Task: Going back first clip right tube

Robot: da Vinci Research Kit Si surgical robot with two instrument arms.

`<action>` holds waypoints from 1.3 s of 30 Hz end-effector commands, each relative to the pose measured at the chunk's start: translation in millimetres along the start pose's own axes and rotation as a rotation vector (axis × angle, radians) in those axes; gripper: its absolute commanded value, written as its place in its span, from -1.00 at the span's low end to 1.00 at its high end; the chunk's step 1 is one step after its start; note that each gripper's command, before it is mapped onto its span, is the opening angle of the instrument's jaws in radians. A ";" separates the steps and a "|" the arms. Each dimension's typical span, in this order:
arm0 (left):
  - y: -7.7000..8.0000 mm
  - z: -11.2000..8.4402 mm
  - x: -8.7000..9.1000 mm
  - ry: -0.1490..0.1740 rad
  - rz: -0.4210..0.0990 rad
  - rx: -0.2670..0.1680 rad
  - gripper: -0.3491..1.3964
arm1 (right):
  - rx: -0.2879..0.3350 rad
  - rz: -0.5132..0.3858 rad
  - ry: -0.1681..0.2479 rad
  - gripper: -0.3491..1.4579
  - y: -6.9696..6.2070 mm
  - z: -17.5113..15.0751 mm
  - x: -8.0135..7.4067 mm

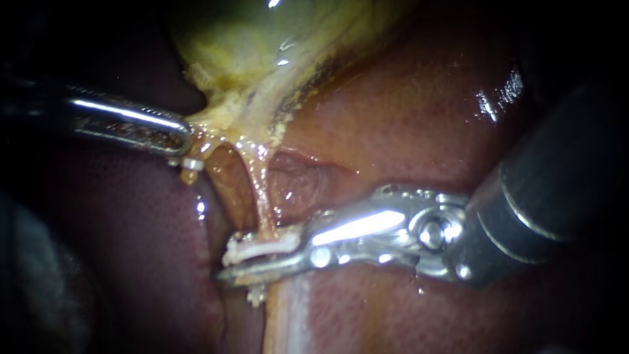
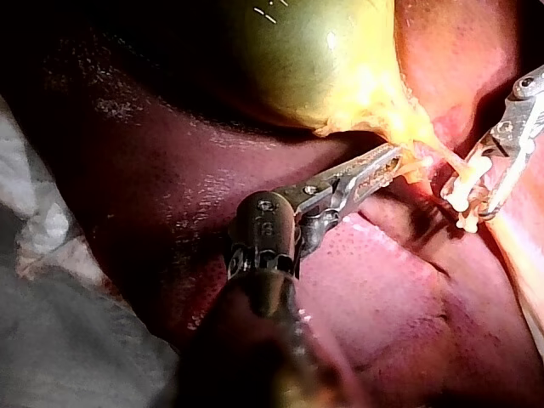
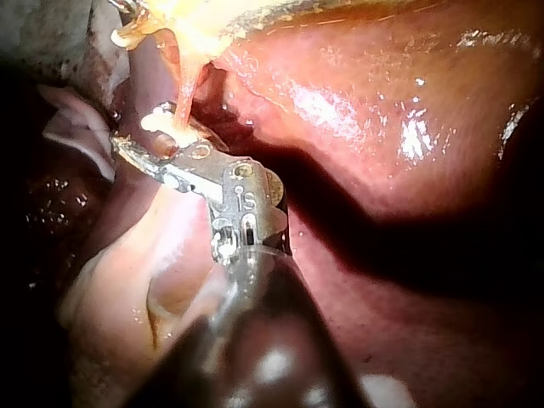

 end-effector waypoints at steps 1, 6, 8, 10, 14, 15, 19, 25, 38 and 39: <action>0.0 0.0 0.0 0.000 0.000 0.000 -1.00 | -0.012 -0.030 -0.003 -0.13 0.3 0.0 -0.2; 0.0 0.0 0.0 0.000 0.000 0.000 -1.00 | -0.075 -0.134 -0.042 -0.09 0.9 -0.2 -0.5; 0.0 0.0 0.0 0.000 0.000 0.000 -1.00 | -0.085 -0.170 -0.057 -0.09 1.1 -0.3 -0.5; 0.0 0.0 0.0 0.000 0.000 0.000 -1.00 | -0.084 -0.194 -0.061 -0.09 1.1 -0.6 -0.6; 0.0 0.0 0.0 0.000 0.001 -0.001 -1.00 | -0.100 -0.261 -0.050 -0.07 0.9 -1.8 -1.0; 0.0 -0.1 0.0 0.000 0.001 -0.001 -1.00 | -0.104 -0.279 -0.047 -0.07 0.9 -2.1 -1.1; 0.0 -0.1 0.0 0.000 0.001 -0.001 -1.00 | -0.111 -0.346 -0.042 -0.06 0.5 -4.4 -1.4; 0.0 -0.1 0.0 0.000 0.001 -0.001 -1.00 | -0.130 -0.446 -0.030 -0.06 0.4 -8.8 -1.3; 0.0 -0.1 0.0 0.000 0.001 -0.001 -1.00 | -0.151 -0.523 -0.071 -0.06 -0.3 -15.0 -0.2; 0.0 -0.1 0.0 0.000 0.001 -0.001 -1.00 | -0.151 -0.529 -0.074 -0.07 -0.4 -15.2 -0.1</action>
